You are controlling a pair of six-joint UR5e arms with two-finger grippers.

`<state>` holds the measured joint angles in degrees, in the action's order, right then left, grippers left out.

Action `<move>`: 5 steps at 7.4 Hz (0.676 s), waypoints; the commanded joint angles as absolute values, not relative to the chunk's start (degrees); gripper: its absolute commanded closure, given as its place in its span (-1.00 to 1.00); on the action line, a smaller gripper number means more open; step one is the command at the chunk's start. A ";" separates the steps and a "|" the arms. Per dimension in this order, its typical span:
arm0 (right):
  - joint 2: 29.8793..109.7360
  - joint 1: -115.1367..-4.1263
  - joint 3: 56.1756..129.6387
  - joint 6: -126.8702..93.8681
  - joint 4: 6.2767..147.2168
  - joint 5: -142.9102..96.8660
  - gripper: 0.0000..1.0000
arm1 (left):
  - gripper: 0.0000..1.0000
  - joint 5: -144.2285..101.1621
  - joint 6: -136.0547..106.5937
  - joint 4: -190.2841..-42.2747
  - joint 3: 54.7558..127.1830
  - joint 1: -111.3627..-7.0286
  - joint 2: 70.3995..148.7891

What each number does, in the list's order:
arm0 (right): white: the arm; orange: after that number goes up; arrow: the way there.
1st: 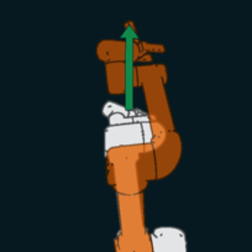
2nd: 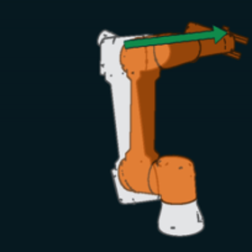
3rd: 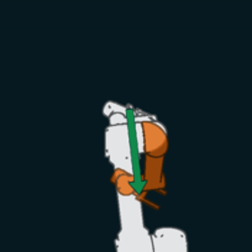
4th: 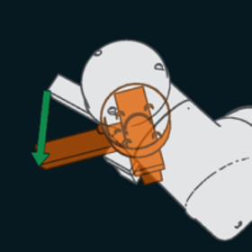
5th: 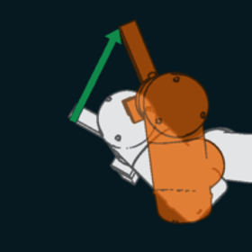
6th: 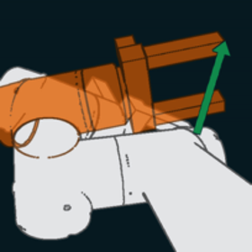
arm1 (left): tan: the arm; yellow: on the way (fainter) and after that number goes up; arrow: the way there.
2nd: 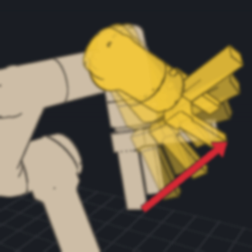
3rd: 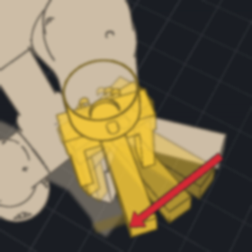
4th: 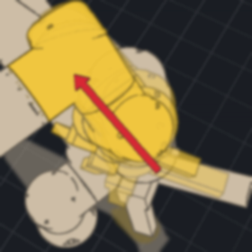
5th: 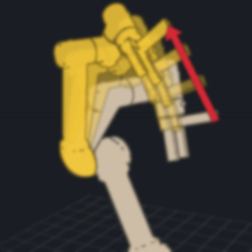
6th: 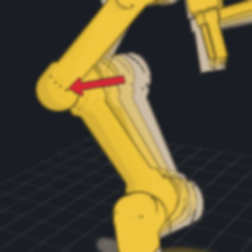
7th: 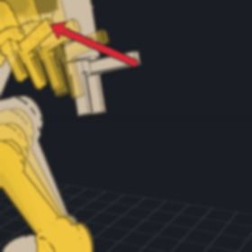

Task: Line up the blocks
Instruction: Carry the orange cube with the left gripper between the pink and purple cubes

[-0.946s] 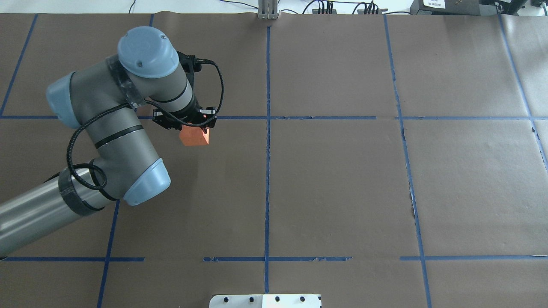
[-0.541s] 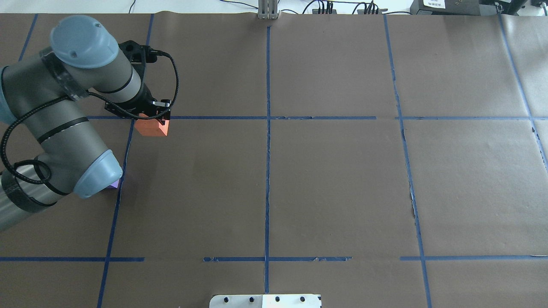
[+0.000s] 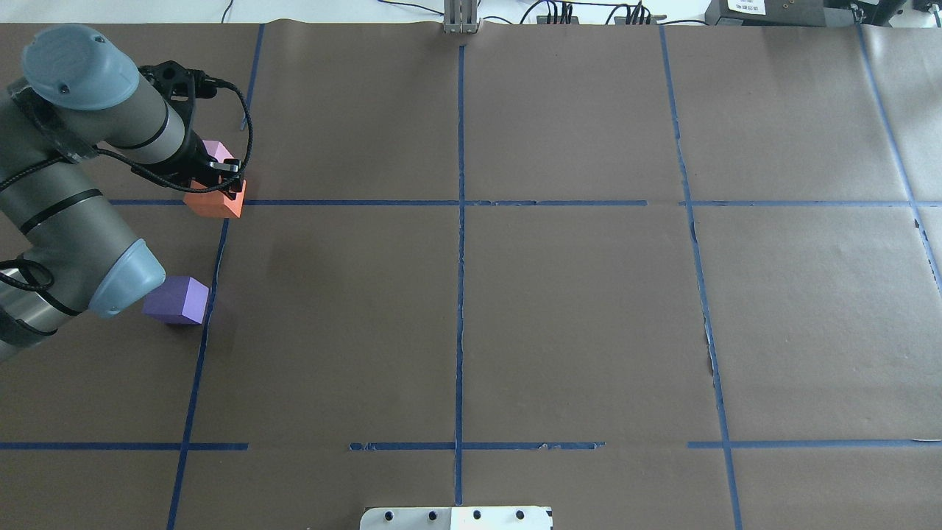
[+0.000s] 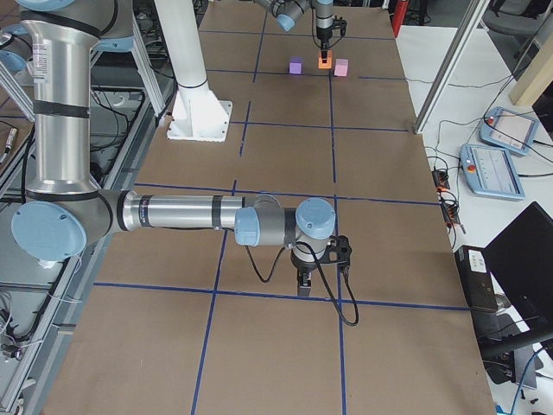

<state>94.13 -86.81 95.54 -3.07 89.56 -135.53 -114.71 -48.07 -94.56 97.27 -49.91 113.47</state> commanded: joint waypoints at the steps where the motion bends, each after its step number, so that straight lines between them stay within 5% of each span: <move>1: 94.13 -86.75 95.54 -3.08 89.56 -135.53 -1.00 | 1.00 -118.63 -46.33 -94.66 94.06 -50.36 113.20; 5: 94.13 -86.84 95.54 -3.08 89.56 -135.53 -1.00 | 1.00 -121.81 -42.37 -94.75 88.69 -53.16 113.20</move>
<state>94.13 -86.83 95.54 -3.08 89.56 -135.53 -120.37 -43.48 -94.73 90.07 -52.12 113.21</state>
